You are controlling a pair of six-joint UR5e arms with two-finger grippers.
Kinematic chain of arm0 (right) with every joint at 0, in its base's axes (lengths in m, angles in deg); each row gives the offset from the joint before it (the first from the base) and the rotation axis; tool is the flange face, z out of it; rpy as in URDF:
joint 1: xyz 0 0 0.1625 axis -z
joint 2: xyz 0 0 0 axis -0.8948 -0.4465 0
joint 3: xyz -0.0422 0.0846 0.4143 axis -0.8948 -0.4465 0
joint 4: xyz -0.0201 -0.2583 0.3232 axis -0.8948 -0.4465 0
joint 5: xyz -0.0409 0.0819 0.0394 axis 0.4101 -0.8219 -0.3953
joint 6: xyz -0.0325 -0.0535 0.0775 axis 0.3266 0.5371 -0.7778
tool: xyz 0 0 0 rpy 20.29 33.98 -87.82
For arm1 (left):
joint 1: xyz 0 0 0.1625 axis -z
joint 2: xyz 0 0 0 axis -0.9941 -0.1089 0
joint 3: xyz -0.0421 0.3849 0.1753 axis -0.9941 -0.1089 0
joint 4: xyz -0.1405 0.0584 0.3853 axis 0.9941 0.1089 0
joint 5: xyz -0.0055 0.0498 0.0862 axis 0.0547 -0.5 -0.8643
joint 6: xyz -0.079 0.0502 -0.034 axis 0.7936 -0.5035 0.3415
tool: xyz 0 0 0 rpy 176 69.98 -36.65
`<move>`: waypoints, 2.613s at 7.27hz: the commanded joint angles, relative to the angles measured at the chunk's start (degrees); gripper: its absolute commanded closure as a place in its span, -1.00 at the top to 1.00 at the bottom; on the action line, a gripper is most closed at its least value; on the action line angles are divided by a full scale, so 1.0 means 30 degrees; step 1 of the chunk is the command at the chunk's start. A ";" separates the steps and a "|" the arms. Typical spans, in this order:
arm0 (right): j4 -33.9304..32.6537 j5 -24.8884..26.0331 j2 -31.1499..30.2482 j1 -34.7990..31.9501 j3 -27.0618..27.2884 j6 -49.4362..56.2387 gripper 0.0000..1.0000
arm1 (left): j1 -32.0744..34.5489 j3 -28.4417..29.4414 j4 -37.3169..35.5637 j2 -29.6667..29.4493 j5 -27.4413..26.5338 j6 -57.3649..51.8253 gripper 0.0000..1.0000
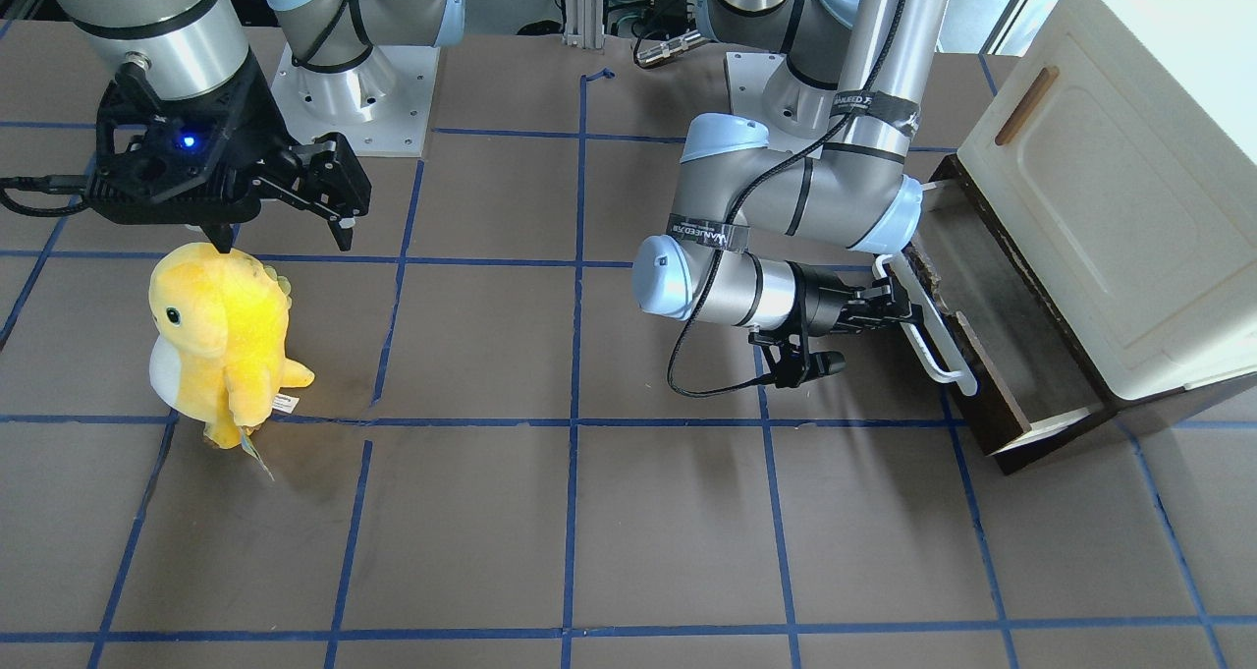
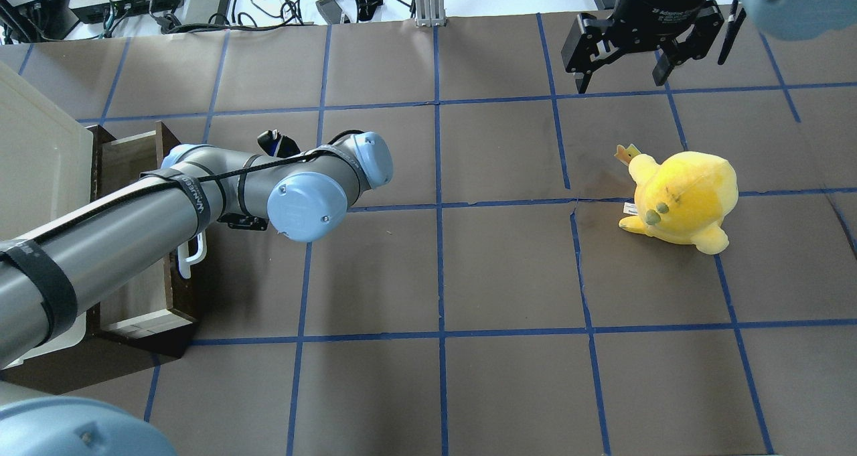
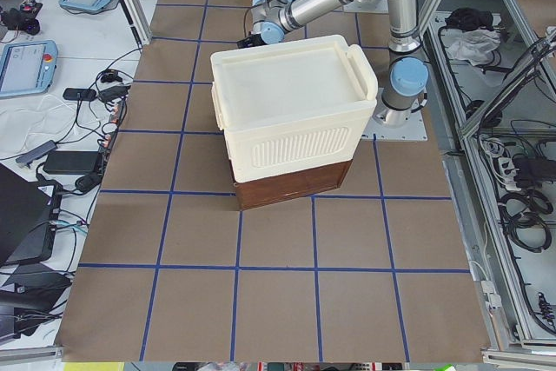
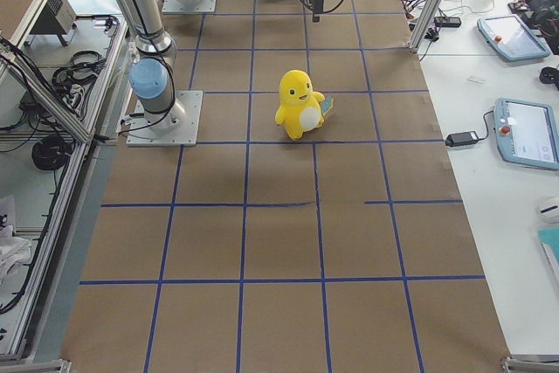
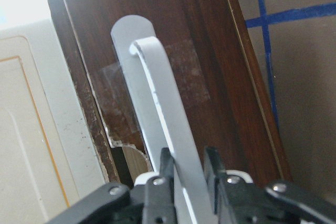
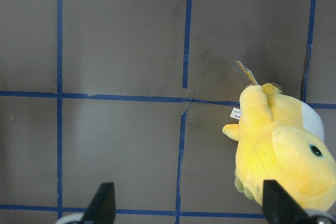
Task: Pull drawer sideways
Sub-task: 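Pull the handle with the left gripper, sliding the drawer out of the cabinet, then open the left gripper and lift it off the handle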
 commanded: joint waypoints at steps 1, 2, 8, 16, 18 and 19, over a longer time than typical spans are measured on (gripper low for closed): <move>0.0000 0.0001 0.0000 0.0000 0.0000 0.0000 1.00 | 0.0302 0.0233 0.0016 0.0029 0.0035 0.0000 -0.61; 0.0000 0.0001 0.0000 0.0000 0.0000 0.0000 1.00 | 0.0392 0.0264 0.0016 0.0001 0.0034 0.0000 -0.61; 0.0000 0.0001 0.0000 0.0000 0.0000 0.0001 1.00 | 0.0480 0.0235 -0.0042 0.0088 0.0093 0.0058 0.07; 0.0000 0.0001 0.0000 0.0000 0.0000 0.0000 1.00 | 0.0803 0.3571 -0.1614 0.1810 1.0661 -0.3745 0.95; 0.0000 0.0001 0.0000 0.0000 0.0000 0.0000 1.00 | 0.0774 0.3838 -0.1771 0.3710 1.3353 -0.4447 1.00; 0.0000 0.0001 0.0000 0.0000 0.0000 0.0029 1.00 | 0.0541 0.4157 -0.1771 0.4794 1.4292 -0.5787 1.00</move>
